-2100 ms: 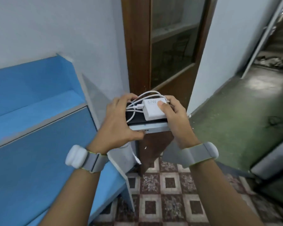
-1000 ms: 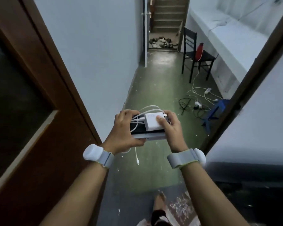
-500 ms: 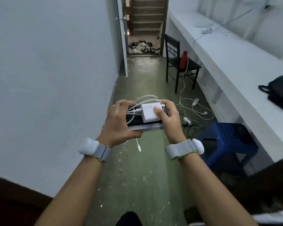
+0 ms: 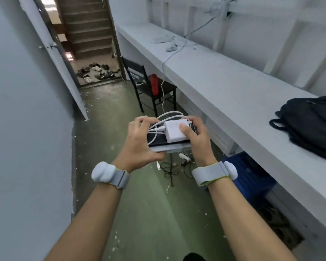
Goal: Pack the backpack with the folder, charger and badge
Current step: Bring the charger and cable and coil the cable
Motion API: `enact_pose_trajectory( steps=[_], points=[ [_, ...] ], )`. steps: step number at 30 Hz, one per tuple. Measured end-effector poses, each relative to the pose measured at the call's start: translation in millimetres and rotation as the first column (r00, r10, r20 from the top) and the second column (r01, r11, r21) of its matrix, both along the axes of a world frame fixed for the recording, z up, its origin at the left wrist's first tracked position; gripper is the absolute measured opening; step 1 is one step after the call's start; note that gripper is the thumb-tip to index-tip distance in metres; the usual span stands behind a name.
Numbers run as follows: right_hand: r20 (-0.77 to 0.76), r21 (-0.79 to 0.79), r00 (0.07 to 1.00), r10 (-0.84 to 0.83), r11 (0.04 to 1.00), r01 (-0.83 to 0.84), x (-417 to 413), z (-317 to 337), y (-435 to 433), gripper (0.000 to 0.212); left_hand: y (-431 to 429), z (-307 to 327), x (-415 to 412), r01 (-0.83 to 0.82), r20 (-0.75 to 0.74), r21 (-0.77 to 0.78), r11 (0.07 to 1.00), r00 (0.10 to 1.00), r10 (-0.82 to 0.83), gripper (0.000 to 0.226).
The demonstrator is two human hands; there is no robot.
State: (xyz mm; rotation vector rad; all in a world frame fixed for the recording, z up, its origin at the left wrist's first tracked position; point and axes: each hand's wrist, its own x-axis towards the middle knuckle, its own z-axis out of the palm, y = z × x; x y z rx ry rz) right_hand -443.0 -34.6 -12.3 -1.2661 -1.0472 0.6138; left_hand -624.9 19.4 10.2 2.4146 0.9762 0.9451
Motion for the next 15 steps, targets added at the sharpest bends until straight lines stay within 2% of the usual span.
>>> enact_pose_trajectory(
  steps=[3,6,9,15],
  points=[
    [-0.049,0.012,0.992,-0.118,0.993,0.119,41,2,44,0.030,59,7,48,0.113,-0.006,0.007,0.994,0.994,-0.113,0.077],
    [-0.089,0.062,0.977,-0.191,0.978,0.197,90,10,88,0.038,118,16,103,0.204,-0.009,0.038,0.978,0.979,-0.204,0.080],
    [-0.065,0.105,0.965,-0.256,0.959,0.262,145,19,127,0.047,168,25,163,0.280,-0.003,0.065,0.958,0.960,-0.281,0.083],
    [-0.058,0.130,0.933,-0.355,0.924,0.360,262,41,188,0.048,247,45,289,0.376,0.014,0.121,0.919,0.925,-0.380,0.083]
  ],
)
